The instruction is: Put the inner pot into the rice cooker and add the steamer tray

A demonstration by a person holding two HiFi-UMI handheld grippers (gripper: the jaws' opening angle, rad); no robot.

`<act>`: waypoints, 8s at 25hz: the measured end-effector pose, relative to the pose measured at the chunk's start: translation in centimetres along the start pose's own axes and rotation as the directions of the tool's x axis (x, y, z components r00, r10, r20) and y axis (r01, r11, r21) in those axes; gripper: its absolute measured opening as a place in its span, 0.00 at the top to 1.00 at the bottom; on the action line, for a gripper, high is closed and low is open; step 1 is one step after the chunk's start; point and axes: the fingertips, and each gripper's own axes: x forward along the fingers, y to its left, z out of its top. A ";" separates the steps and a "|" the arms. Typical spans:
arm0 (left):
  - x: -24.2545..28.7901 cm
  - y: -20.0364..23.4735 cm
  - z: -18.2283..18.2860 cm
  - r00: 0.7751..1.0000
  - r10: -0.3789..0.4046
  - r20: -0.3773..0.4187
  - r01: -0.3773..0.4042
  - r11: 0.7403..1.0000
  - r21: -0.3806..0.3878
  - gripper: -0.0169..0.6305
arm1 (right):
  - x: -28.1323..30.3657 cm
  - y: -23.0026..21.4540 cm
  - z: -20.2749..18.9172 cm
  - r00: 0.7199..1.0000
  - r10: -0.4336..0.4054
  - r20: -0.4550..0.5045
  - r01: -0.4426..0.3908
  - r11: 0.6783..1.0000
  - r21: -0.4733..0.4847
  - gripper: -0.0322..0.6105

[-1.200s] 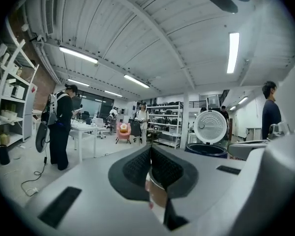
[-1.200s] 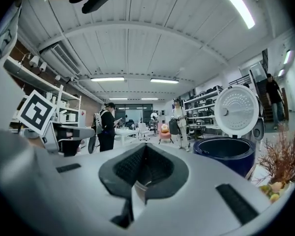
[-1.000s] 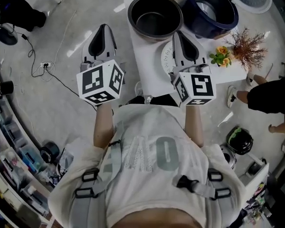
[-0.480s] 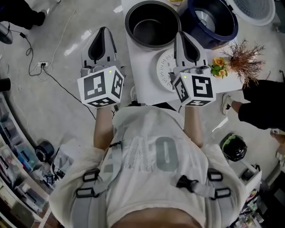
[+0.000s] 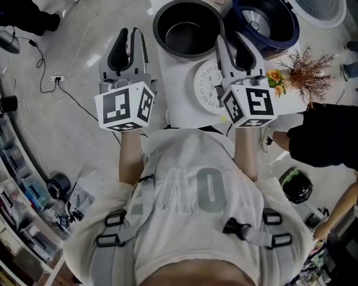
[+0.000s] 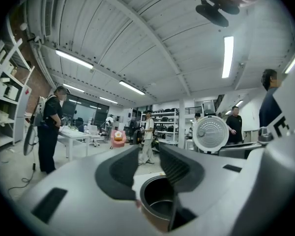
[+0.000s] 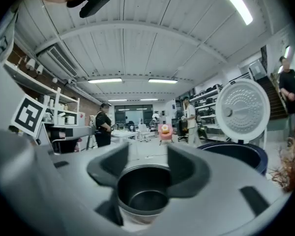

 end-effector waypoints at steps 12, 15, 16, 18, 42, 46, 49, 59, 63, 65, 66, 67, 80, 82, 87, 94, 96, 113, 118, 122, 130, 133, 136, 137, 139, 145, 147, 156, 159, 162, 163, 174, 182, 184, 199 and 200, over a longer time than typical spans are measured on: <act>1.5 2.4 -2.2 0.998 -0.019 -0.053 0.007 0.975 -0.224 0.55 | 0.2 -2.9 -2.0 0.999 -0.011 -0.041 0.021 0.970 0.242 0.39; 3.0 2.3 -4.3 0.994 -0.058 -0.093 0.027 0.952 -0.305 0.55 | 0.6 -4.1 -3.6 0.998 -0.017 -0.064 0.037 0.942 0.333 0.39; 3.6 2.3 -5.2 0.991 -0.077 -0.107 0.035 0.936 -0.350 0.55 | 0.8 -4.5 -4.3 0.997 -0.015 -0.070 0.040 0.928 0.371 0.39; 4.8 2.2 -7.4 0.983 -0.114 -0.145 0.038 0.894 -0.447 0.55 | 1.3 -5.3 -5.7 0.997 -0.007 -0.081 0.043 0.889 0.456 0.39; 8.5 1.9 -21.4 0.876 -0.311 -0.368 -0.082 0.656 -0.751 0.61 | 5.9 -6.6 -17.6 0.976 0.051 -0.213 0.129 0.650 0.749 0.49; 8.8 2.0 -21.7 0.869 -0.307 -0.387 -0.089 0.672 -0.735 0.69 | 6.1 -6.5 -18.1 0.971 0.043 -0.234 0.148 0.664 0.733 0.54; 8.9 1.8 -21.5 0.867 -0.319 -0.382 -0.080 0.669 -0.739 0.75 | 6.0 -6.7 -18.4 0.967 0.024 -0.252 0.171 0.673 0.720 0.60; 8.9 1.6 -20.9 0.864 -0.292 -0.410 -0.053 0.757 -0.651 0.80 | 6.0 -6.7 -18.0 0.955 -0.003 -0.298 0.199 0.750 0.631 0.67; 8.8 1.4 -20.7 0.862 -0.285 -0.419 -0.043 0.783 -0.621 0.82 | 5.8 -6.7 -18.0 0.946 -0.027 -0.323 0.219 0.790 0.573 0.71; 8.5 1.4 -20.3 0.866 -0.281 -0.415 -0.035 0.792 -0.609 0.82 | 5.8 -6.7 -17.9 0.943 -0.032 -0.331 0.220 0.808 0.547 0.74; 8.4 1.3 -20.0 0.868 -0.279 -0.410 -0.030 0.796 -0.604 0.83 | 5.7 -6.6 -17.7 0.943 -0.032 -0.332 0.216 0.817 0.535 0.74; 8.4 1.3 -19.7 0.872 -0.278 -0.404 -0.024 0.799 -0.601 0.83 | 5.7 -6.6 -17.5 0.944 -0.031 -0.329 0.210 0.824 0.526 0.75; 8.5 2.3 -11.0 0.933 -0.263 -0.246 0.083 0.821 -0.564 0.84 | 7.3 -5.2 -8.1 0.972 -0.026 -0.235 0.115 0.920 0.374 0.75; 9.2 1.8 -9.5 0.940 -0.274 -0.204 0.115 0.817 -0.565 0.84 | 7.6 -5.6 -6.3 0.977 -0.033 -0.211 0.105 0.933 0.344 0.75; 10.3 1.0 -3.9 0.950 -0.286 -0.124 0.187 0.842 -0.506 0.84 | 7.2 -5.9 -0.8 0.988 -0.058 -0.144 0.100 0.947 0.305 0.75; 12.7 -3.2 1.8 0.927 -0.374 -0.019 0.326 0.833 -0.446 0.84 | 5.1 -9.1 4.7 0.991 -0.130 -0.041 0.136 0.946 0.293 0.75; 13.5 -5.7 3.1 0.912 -0.409 0.002 0.370 0.822 -0.433 0.84 | 3.6 -10.9 6.0 0.987 -0.162 -0.020 0.161 0.944 0.287 0.75; 18.5 -20.0 2.0 0.794 -0.603 -0.071 0.534 0.749 -0.392 0.84 | -4.8 -21.7 5.2 0.922 -0.381 -0.072 0.381 0.856 0.350 0.74; 19.6 -21.4 -0.4 0.777 -0.617 -0.124 0.528 0.747 -0.404 0.84 | -5.1 -23.0 3.2 0.912 -0.393 -0.116 0.407 0.838 0.364 0.73; 20.1 -22.5 -1.3 0.758 -0.635 -0.148 0.543 0.740 -0.396 0.84 | -5.7 -23.9 2.0 0.902 -0.406 -0.146 0.430 0.826 0.365 0.73; 21.0 -23.5 -2.5 0.746 -0.642 -0.176 0.549 0.743 -0.382 0.84 | -5.7 -25.1 0.6 0.893 -0.414 -0.177 0.450 0.809 0.378 0.73; 21.5 -23.5 -3.3 0.747 -0.635 -0.198 0.539 0.752 -0.380 0.84 | -5.3 -25.4 0.0 0.889 -0.414 -0.194 0.457 0.807 0.373 0.72; 21.4 -23.8 -3.9 0.748 -0.627 -0.219 0.534 0.764 -0.362 0.84 | -5.4 -25.8 -0.8 0.883 -0.415 -0.218 0.469 0.802 0.371 0.72; 21.4 -23.9 -4.0 0.747 -0.626 -0.224 0.535 0.766 -0.356 0.84 | -5.4 -25.9 -1.0 0.881 -0.417 -0.224 0.473 0.799 0.372 0.72; 21.8 -23.9 -4.3 0.746 -0.623 -0.234 0.536 0.771 -0.344 0.84 | -5.2 -26.1 -1.3 0.877 -0.421 -0.230 0.479 0.795 0.371 0.72; 23.0 -23.5 -6.5 0.746 -0.599 -0.291 0.515 0.796 -0.319 0.84 | -4.1 -26.6 -3.1 0.857 -0.432 -0.280 0.509 0.793 0.334 0.72; 23.4 -23.6 -7.3 0.748 -0.588 -0.308 0.510 0.806 -0.301 0.84 | -3.8 -27.0 -3.7 0.850 -0.436 -0.295 0.518 0.795 0.317 0.71; 23.7 -23.9 -8.4 0.764 -0.553 -0.334 0.519 0.833 -0.193 0.83 | -3.5 -27.4 -4.6 0.832 -0.464 -0.305 0.542 0.798 0.264 0.69; 23.6 -23.6 -8.9 0.762 -0.545 -0.349 0.510 0.838 -0.195 0.83 | -3.5 -27.2 -4.6 0.826 -0.464 -0.319 0.546 0.798 0.255 0.69; 23.7 -23.5 -9.1 0.756 -0.543 -0.365 0.506 0.839 -0.199 0.83 | -3.4 -27.2 -4.6 0.823 -0.455 -0.340 0.545 0.803 0.243 0.69; 23.8 -23.5 -9.2 0.754 -0.542 -0.371 0.504 0.840 -0.202 0.83 | -3.3 -27.2 -4.6 0.821 -0.454 -0.346 0.546 0.802 0.243 0.69; 24.5 -23.3 -12.0 0.714 -0.494 -0.496 0.465 0.864 -0.191 0.82 | -2.8 -27.9 -6.5 0.777 -0.421 -0.468 0.575 0.776 0.257 0.68; 24.8 -23.3 -13.1 0.719 -0.481 -0.502 0.459 0.871 -0.177 0.80 | -2.5 -28.3 -7.0 0.775 -0.467 -0.426 0.583 0.788 0.197 0.68; 24.8 -23.3 -13.3 0.719 -0.479 -0.503 0.456 0.872 -0.178 0.79 | -2.6 -28.5 -7.0 0.760 -0.502 -0.413 0.598 0.789 0.141 0.64; 25.1 -23.8 -13.9 0.754 -0.409 -0.514 0.479 0.878 0.003 0.67 | -2.5 -28.6 -6.7 0.767 -0.546 -0.338 0.608 0.786 0.111 0.62; 25.0 -23.8 -13.9 0.753 -0.410 -0.515 0.478 0.879 0.000 0.67 | -2.5 -28.5 -6.7 0.768 -0.544 -0.336 0.606 0.788 0.110 0.62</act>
